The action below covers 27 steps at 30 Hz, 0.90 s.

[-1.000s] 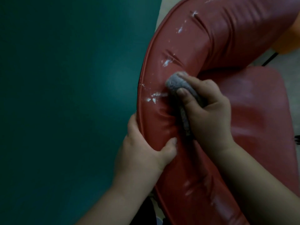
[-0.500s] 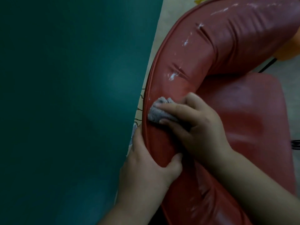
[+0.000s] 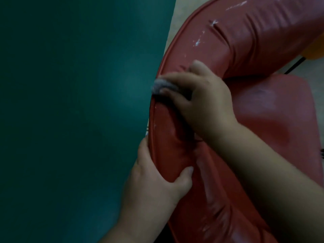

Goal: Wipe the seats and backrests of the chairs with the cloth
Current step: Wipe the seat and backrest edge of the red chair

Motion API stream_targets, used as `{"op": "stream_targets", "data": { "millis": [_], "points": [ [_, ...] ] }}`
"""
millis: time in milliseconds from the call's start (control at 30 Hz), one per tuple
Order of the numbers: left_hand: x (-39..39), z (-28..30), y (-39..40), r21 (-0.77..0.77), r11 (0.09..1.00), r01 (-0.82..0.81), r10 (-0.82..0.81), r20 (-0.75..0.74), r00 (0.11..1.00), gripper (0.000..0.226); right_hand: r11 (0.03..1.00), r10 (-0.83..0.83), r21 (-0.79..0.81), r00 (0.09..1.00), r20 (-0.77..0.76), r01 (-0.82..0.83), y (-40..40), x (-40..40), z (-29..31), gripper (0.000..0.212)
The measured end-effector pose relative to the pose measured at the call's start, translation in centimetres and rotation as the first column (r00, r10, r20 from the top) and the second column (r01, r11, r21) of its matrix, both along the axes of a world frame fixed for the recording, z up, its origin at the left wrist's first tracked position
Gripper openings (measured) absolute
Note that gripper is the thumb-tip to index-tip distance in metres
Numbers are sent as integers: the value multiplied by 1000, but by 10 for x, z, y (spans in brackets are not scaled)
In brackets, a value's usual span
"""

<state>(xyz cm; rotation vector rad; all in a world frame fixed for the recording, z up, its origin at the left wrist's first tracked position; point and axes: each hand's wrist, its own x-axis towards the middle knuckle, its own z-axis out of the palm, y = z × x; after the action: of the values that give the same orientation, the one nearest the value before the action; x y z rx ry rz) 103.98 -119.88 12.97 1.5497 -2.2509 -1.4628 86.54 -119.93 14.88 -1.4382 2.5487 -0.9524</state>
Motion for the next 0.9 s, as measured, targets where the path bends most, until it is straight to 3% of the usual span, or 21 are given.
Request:
{"op": "stream_targets", "data": {
  "millis": [100,233,300,467,633,767,900],
  "points": [
    [4,-4,-1,47,999,13,-9,-83,997,104,1000,27,-14,999,38,-27,6,2,-2,31],
    [10,-4,-13,165,985,38,12,-289,957,76,976,215,-8,970,109,-216,53,24,-1,32],
    [14,-4,-19,235,969,73,13,-342,939,70,980,198,16,979,54,-199,40,18,1,31],
    [13,-3,-24,222,970,103,-24,-334,942,68,997,62,40,998,23,-63,-6,1,3,30],
    [13,-5,-31,173,976,134,-77,-303,950,62,969,245,17,968,59,-246,39,37,6,25],
    [13,-5,-32,199,972,126,-62,-299,952,58,992,112,62,993,-42,-109,-8,8,9,24],
    [11,-2,-32,174,977,123,-69,-287,955,57,993,120,23,993,-13,-119,5,15,6,25]
  ]
}}
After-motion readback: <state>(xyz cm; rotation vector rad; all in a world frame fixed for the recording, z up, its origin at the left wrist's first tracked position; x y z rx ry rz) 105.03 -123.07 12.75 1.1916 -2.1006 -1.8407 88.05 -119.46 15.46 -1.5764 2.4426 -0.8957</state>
